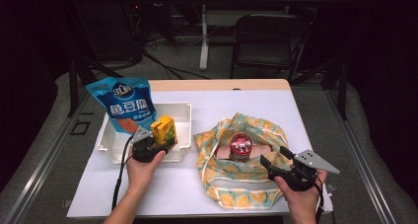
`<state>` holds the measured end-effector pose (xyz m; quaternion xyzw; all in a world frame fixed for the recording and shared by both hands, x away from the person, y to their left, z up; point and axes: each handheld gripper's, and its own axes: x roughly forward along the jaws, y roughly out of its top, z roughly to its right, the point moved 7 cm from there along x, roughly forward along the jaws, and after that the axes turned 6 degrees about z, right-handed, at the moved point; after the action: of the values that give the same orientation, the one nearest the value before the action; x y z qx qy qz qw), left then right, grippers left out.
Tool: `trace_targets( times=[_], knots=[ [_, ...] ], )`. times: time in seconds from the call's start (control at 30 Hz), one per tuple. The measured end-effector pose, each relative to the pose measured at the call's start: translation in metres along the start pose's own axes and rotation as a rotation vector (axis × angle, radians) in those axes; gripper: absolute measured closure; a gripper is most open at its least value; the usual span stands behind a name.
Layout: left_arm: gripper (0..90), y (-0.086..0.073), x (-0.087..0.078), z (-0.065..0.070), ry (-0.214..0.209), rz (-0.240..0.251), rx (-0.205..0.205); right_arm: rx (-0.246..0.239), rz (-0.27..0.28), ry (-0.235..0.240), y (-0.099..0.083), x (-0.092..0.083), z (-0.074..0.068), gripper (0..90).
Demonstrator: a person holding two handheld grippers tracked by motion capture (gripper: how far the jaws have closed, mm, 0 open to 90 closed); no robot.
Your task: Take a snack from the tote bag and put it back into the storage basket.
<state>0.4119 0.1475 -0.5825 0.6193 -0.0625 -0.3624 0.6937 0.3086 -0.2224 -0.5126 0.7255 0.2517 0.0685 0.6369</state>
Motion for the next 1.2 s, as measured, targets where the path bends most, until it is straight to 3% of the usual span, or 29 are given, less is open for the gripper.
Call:
trace_targets(
  times=[0.23, 0.4, 0.53, 0.67, 0.8, 0.9, 1.07, 1.2],
  knots=[
    [51.3, -0.008, 0.011, -0.005, 0.03, -0.04, -0.001, -0.003, -0.001, -0.009, -0.002, 0.002, 0.003, 20.7],
    [51.2, -0.013, 0.014, -0.003, 0.047, -0.091, 0.061, 0.0, -0.005, -0.019, -0.004, 0.002, 0.005, 21.0],
    [50.9, -0.016, 0.014, 0.0, 0.042, -0.085, 0.096, 0.003, -0.002, -0.028, -0.005, 0.002, 0.006, 21.3],
    [49.8, -0.018, 0.012, -0.002, 0.033, -0.099, 0.056, 0.003, -0.007, -0.03, -0.006, 0.001, 0.006, 21.4],
    [48.2, -0.02, 0.012, 0.0, 0.04, -0.115, 0.083, 0.005, -0.012, -0.03, -0.008, -0.001, 0.007, 21.4],
    [46.9, -0.02, 0.012, 0.0, 0.045, -0.121, 0.081, 0.003, -0.013, -0.029, -0.009, -0.004, 0.007, 21.4],
    [34.5, -0.023, 0.009, 0.0, 0.029, -0.142, 0.069, 0.003, -0.026, -0.026, -0.015, -0.009, 0.009, 21.5],
    [31.6, -0.023, 0.003, 0.001, 0.021, -0.112, 0.039, 0.01, -0.022, -0.027, -0.015, -0.007, 0.009, 21.6]
  ],
)
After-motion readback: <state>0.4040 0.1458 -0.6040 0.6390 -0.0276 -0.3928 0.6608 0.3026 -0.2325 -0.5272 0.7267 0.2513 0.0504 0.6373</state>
